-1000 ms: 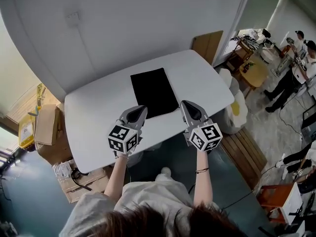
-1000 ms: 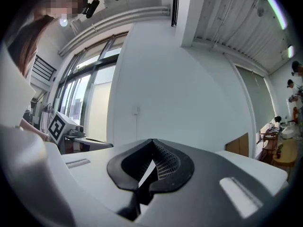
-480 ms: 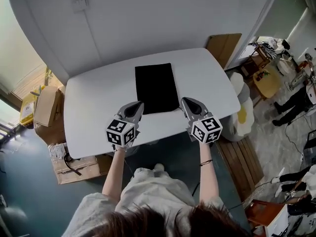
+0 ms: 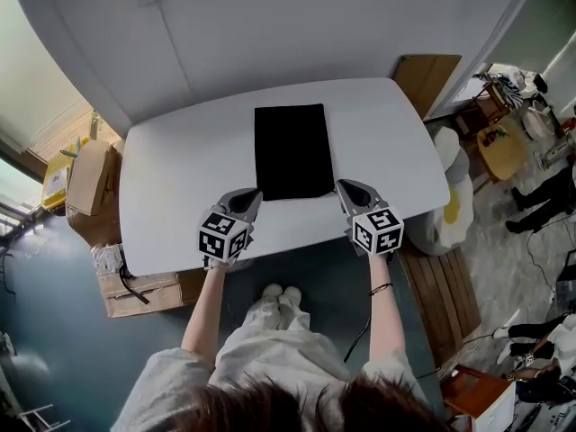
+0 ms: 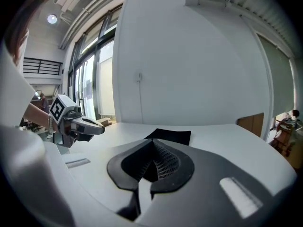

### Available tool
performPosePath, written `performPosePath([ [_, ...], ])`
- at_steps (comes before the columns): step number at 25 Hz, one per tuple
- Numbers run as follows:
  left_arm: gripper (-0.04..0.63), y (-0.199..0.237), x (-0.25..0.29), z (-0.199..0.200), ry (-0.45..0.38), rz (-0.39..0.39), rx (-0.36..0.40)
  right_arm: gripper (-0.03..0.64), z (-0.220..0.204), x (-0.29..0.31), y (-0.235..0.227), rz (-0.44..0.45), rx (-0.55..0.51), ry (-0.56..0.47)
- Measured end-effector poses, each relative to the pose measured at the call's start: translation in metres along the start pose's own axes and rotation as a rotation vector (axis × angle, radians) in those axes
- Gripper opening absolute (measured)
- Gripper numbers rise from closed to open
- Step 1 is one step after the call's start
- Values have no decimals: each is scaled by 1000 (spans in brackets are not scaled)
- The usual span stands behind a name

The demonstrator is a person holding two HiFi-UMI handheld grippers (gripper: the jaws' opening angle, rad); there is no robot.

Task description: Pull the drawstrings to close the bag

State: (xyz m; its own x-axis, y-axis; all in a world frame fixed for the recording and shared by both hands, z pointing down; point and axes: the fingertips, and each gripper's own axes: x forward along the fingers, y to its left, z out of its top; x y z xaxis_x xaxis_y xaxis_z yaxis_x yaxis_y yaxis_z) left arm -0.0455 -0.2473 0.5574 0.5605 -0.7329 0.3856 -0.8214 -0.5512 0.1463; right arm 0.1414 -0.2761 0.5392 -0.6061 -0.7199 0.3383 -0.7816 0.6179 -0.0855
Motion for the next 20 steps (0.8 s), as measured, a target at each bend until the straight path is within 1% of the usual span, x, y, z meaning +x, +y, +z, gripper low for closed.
performPosePath([
  [3,-14,6,5,-13,25,6,-19,14,-11,7,-5,-1,3,28],
  [6,-5,10,13,-26,63,10,-23,14,-23,14,-11,-6,-19,71],
  [7,34,12,16,-30,76,10,-24,14,-27,16,-13,-9,-30,88],
  [8,55,13,18,-33,89,10,-25,14,-31,18,-15,-10,-40,104],
  [10,74,15,22,-40,116,11,-24,17,-38,20,-18,-8,-51,135],
  [14,94,22,28,-52,158,20,-27,66,-53,26,-25,3,-51,187],
  [20,124,31,35,-69,217,20,-11,110,-72,36,-32,29,-81,258],
])
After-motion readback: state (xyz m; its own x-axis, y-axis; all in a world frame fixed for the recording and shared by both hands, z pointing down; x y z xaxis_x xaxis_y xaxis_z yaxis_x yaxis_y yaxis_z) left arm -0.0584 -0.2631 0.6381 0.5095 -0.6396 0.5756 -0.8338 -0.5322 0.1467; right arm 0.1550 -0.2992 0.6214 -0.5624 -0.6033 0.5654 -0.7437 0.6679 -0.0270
